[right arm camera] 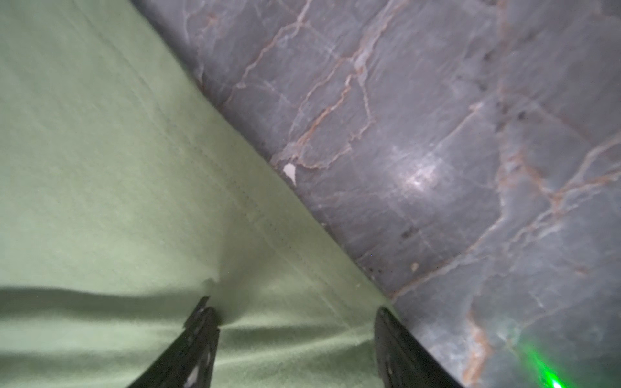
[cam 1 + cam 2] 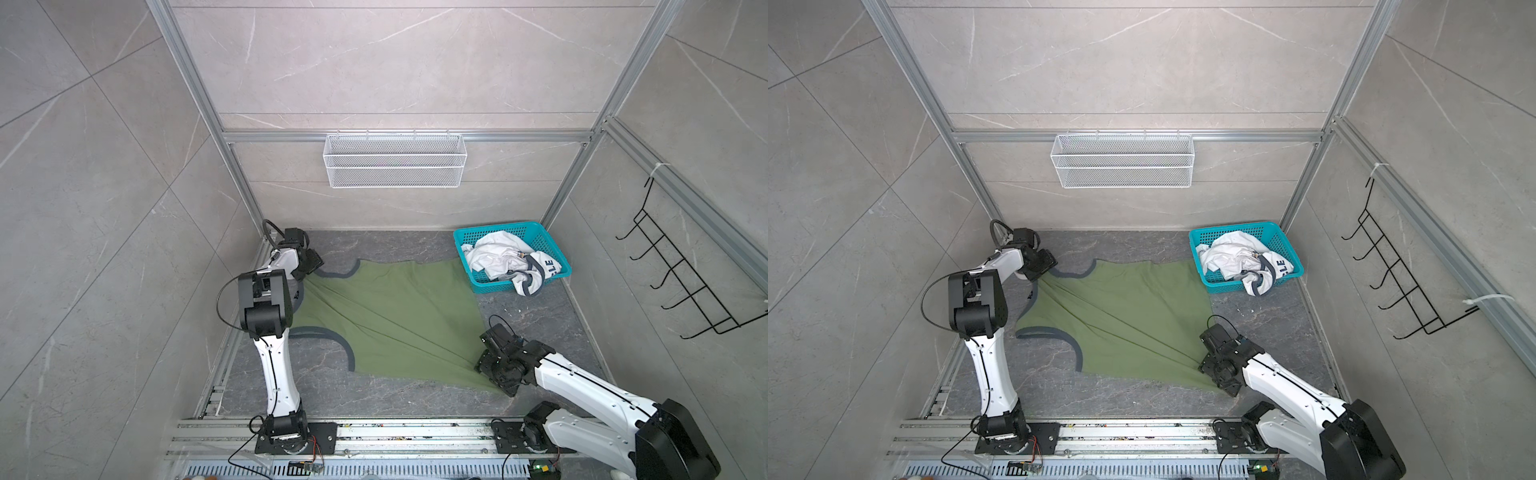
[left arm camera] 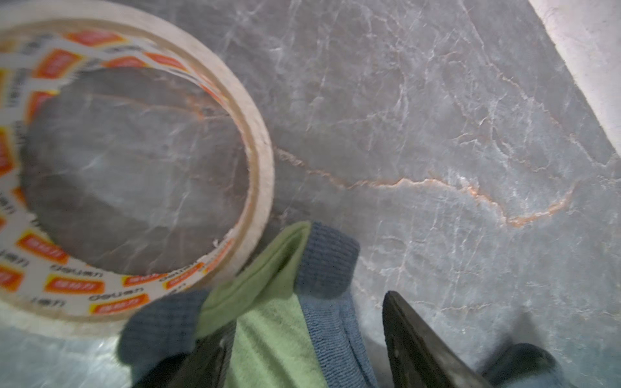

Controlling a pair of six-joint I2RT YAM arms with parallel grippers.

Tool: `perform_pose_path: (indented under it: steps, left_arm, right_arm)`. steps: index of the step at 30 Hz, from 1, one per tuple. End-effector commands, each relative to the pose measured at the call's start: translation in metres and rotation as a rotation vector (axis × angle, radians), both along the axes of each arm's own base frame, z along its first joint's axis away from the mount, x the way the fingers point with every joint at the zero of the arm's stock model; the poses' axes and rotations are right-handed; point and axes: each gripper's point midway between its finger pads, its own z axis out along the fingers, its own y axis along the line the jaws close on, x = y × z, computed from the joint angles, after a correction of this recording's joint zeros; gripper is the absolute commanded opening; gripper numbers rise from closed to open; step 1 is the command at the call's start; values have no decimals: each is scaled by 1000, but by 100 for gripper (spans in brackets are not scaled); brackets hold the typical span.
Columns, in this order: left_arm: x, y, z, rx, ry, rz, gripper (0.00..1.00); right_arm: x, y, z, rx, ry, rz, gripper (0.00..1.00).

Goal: Fold and stack the tank tops

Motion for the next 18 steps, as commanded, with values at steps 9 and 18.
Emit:
perform_pose_path:
  steps: [9,18]
  left_arm:
    - [0,29,31,-19,-2,34,89]
    - [-13,-24,119,-89,-138,-85,91]
  right_arm:
    - [-8,-9,-7,-27,33,-32,75]
    - [21,-1,29,-52,-70,94,75]
